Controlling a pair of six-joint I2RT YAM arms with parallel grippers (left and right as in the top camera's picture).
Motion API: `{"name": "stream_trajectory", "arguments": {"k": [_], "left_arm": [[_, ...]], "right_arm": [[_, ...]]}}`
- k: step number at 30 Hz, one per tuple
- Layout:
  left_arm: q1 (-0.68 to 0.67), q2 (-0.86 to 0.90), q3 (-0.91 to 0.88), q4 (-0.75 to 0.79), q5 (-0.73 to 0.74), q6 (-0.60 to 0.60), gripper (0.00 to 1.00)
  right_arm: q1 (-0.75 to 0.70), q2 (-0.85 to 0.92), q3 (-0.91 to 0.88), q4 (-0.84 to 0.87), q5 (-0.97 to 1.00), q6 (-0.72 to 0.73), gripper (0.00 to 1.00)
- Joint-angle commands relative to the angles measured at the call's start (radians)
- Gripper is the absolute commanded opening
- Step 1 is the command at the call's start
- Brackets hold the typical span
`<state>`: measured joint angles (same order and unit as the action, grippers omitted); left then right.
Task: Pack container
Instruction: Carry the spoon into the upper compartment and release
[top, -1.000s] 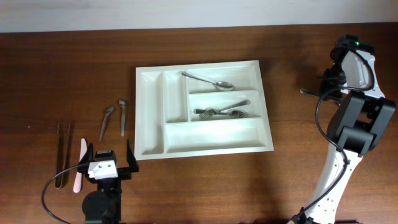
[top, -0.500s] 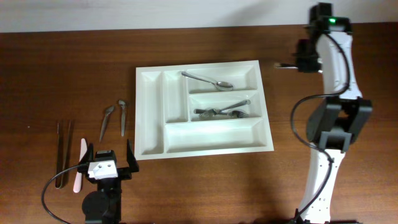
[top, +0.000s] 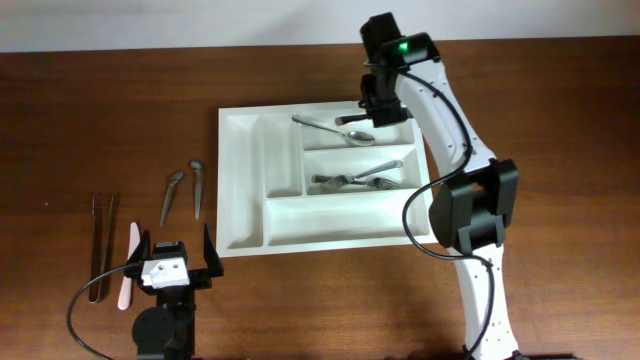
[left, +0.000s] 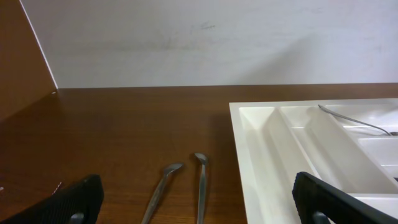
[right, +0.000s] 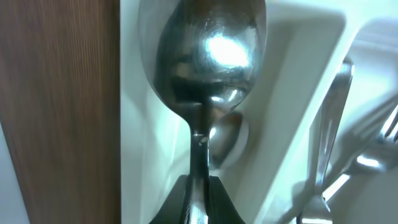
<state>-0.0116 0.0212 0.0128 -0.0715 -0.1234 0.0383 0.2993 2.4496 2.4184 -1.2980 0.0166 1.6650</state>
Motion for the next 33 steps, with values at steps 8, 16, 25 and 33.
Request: {"name": "stream_trajectory", "arguments": {"k": [8, 16, 25, 33], "left_arm": [[0.006, -0.008, -0.002, -0.004, 0.000, 0.012, 0.99], [0.006, -0.008, -0.002, -0.004, 0.000, 0.012, 0.99], [0.006, -0.008, -0.003, -0.004, 0.000, 0.012, 0.99], [0.006, -0.008, -0.003, -0.003, -0.001, 0.012, 0.99]], "right_arm": [[0.002, -0.019, 0.014, 0.008, 0.021, 0.016, 0.59], [-0.006, -0.020, 0.017, 0.050, 0.056, -0.054, 0.88], [-0.177, -0.020, 0.081, 0.029, 0.094, -0.278, 0.99], [-0.239, -0.019, 0.074, 0.023, 0.087, -0.420, 0.99]]}}
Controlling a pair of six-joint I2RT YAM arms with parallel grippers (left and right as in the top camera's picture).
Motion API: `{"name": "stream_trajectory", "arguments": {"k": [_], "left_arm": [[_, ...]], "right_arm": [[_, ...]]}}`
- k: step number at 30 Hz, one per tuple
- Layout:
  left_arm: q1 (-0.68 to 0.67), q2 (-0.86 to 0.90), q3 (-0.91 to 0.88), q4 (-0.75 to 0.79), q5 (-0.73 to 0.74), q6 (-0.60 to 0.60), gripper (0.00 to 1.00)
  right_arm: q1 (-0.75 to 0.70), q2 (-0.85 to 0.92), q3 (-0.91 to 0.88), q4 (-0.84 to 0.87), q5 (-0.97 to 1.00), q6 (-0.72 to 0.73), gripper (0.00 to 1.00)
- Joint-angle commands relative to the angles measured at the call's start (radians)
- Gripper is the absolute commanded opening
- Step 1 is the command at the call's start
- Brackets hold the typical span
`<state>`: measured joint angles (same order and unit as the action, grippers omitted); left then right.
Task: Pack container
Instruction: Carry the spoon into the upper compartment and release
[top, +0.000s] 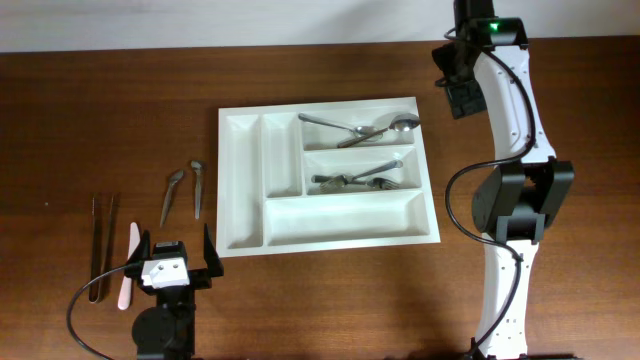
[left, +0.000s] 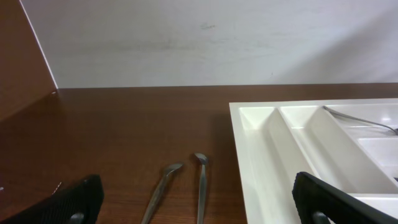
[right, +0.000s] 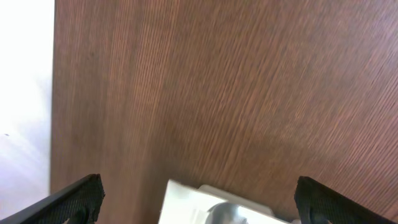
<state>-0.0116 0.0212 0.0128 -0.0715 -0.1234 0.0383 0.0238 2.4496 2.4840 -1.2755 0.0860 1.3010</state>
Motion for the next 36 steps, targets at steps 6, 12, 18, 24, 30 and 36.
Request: {"name": "stream_trajectory", "arguments": {"k": [6, 12, 18, 24, 30, 36], "left_arm": [[0.006, -0.008, -0.002, -0.004, 0.000, 0.012, 0.99], [0.006, -0.008, -0.002, -0.004, 0.000, 0.012, 0.99], [0.006, -0.008, -0.002, -0.004, 0.000, 0.012, 0.99], [0.006, -0.008, -0.003, -0.004, 0.000, 0.012, 0.99], [0.006, -0.008, -0.002, -0.004, 0.000, 0.012, 0.99], [0.006, -0.008, -0.002, -0.004, 0.000, 0.012, 0.99]], "right_arm": [[0.060, -0.019, -0.048, 0.010, 0.027, -0.104, 0.48], [0.062, -0.019, -0.111, 0.016, 0.023, -0.230, 0.08], [0.080, -0.019, -0.111, 0.025, 0.022, -0.410, 0.08], [0.108, -0.019, -0.111, -0.009, -0.020, -0.411, 0.08], [0.140, -0.019, -0.112, -0.041, -0.026, -0.433, 0.08], [0.146, -0.018, -0.114, -0.066, -0.027, -0.433, 0.11]]}}
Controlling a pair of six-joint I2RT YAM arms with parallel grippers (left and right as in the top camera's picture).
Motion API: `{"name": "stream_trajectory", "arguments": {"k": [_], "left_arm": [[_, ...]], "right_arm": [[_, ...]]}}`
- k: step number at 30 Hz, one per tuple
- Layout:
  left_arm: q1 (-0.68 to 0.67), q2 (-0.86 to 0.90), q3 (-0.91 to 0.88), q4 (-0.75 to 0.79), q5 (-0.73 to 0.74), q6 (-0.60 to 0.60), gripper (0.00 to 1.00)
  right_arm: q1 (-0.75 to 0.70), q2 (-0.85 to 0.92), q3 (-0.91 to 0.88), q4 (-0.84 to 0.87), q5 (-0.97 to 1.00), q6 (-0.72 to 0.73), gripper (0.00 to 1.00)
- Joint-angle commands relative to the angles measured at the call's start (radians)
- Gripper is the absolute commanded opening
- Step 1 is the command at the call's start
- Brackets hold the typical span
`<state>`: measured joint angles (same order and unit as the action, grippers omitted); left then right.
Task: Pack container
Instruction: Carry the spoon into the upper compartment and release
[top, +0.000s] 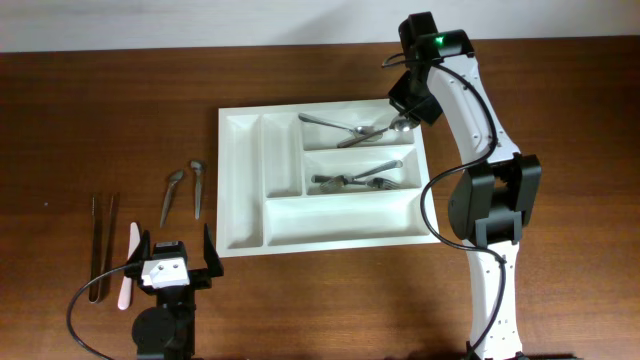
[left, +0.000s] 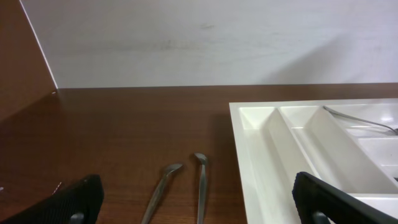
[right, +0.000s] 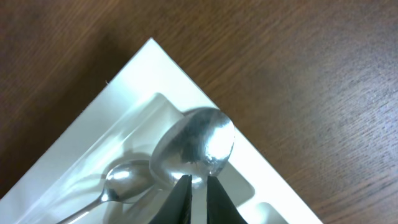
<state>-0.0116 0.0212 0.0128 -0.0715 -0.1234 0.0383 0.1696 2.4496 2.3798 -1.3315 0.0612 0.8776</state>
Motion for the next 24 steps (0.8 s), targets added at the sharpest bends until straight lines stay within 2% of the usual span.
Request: {"name": "stream_trajectory", "arguments": {"k": [1, 24], "left_arm": [[0.006, -0.008, -0.002, -0.004, 0.000, 0.012, 0.99], [0.006, -0.008, -0.002, -0.004, 0.000, 0.012, 0.99]], "right_arm": [[0.000, -0.018, -0.017, -0.009, -0.001, -0.010, 0.11], [-0.006, 0.015, -0.038, 0.015, 0.019, -0.062, 0.13]]}}
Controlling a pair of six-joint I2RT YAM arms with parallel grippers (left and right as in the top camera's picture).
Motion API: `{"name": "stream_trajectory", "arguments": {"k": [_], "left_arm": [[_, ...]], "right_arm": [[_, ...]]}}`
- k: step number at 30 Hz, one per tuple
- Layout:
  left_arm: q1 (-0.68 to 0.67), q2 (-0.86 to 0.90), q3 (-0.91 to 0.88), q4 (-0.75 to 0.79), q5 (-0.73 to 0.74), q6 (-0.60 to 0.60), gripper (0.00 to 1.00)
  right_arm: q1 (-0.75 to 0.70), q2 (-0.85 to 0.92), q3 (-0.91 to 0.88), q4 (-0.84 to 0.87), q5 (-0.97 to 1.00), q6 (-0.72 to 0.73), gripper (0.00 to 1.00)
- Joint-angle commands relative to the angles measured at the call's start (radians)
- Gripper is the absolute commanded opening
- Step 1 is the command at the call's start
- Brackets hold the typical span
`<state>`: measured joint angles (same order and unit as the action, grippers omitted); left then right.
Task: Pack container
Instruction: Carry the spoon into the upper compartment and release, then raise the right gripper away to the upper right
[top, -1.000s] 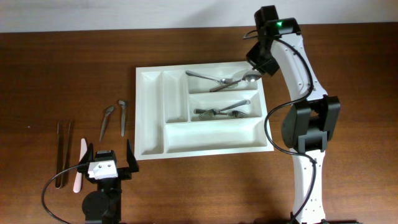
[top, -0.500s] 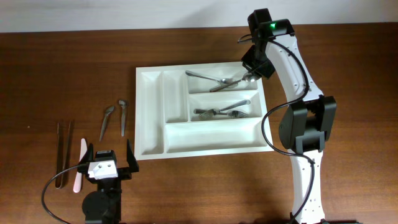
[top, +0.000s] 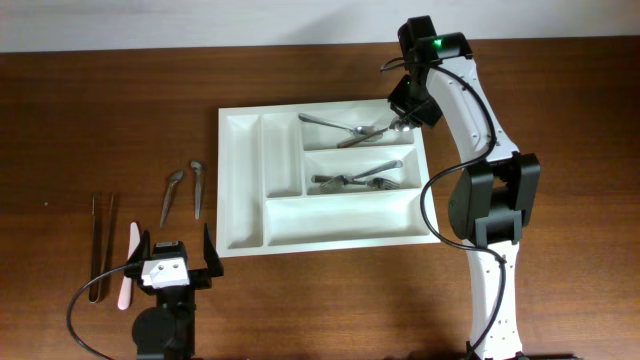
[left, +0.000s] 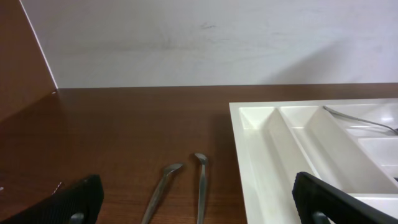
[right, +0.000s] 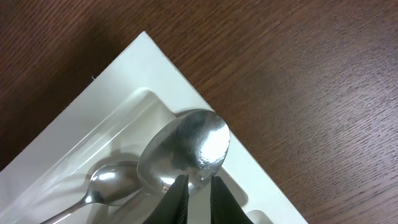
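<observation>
A white cutlery tray (top: 240, 180) lies mid-table. Its far right compartment holds two spoons: a large one (right: 186, 146) with its bowl in the tray's far right corner, and a smaller one (right: 115, 180) beside it. My right gripper (right: 199, 186) hovers low over that corner (top: 405, 112). Its fingers stand a narrow gap apart at the lower edge of the large spoon's bowl. Forks (top: 360, 178) fill the compartment below. My left gripper (top: 175, 245) rests open near the front left edge, holding nothing.
Two metal utensils (top: 172, 195) (top: 197, 188) lie on the wood left of the tray, also in the left wrist view (left: 163, 186). Further left are a pair of metal tongs (top: 100, 245) and a pale pink utensil (top: 128, 262). A white wall (left: 217, 37) backs the table.
My right gripper's fingers stand slightly wider apart at the large spoon's bowl, and the camera is a touch closer to the tray corner. The left arm has not moved.
My right gripper was shut on the large spoon over the tray's far compartment. Then it was wide open over bare table beyond the tray, with the spoon lying in the compartment. Then it was back at the bowl with its fingers nearly together, and now they have parted a little.
</observation>
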<state>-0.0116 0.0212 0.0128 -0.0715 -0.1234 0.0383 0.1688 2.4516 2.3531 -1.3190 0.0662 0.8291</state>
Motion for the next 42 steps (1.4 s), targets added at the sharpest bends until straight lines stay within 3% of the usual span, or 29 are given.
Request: {"name": "stream_trajectory", "arguments": {"k": [1, 26, 35, 37, 42], "left_arm": [[0.006, -0.008, -0.002, -0.004, 0.000, 0.012, 0.99], [0.006, -0.008, -0.003, -0.004, 0.000, 0.012, 0.99], [0.006, -0.008, -0.002, -0.004, -0.001, 0.012, 0.99], [0.006, -0.008, -0.002, -0.003, -0.001, 0.012, 0.99], [0.006, -0.008, -0.002, -0.004, 0.000, 0.012, 0.99]], "right_arm": [[-0.005, 0.013, -0.022, 0.010, 0.006, -0.013, 0.14], [0.039, 0.013, -0.068, 0.066, -0.069, -0.020, 0.14], [-0.107, -0.072, 0.064, 0.030, 0.039, -0.047, 0.43], [-0.158, -0.089, 0.112, 0.012, 0.041, -0.077, 0.60], [-0.269, -0.089, 0.161, -0.033, 0.042, -0.090, 0.76]]}}
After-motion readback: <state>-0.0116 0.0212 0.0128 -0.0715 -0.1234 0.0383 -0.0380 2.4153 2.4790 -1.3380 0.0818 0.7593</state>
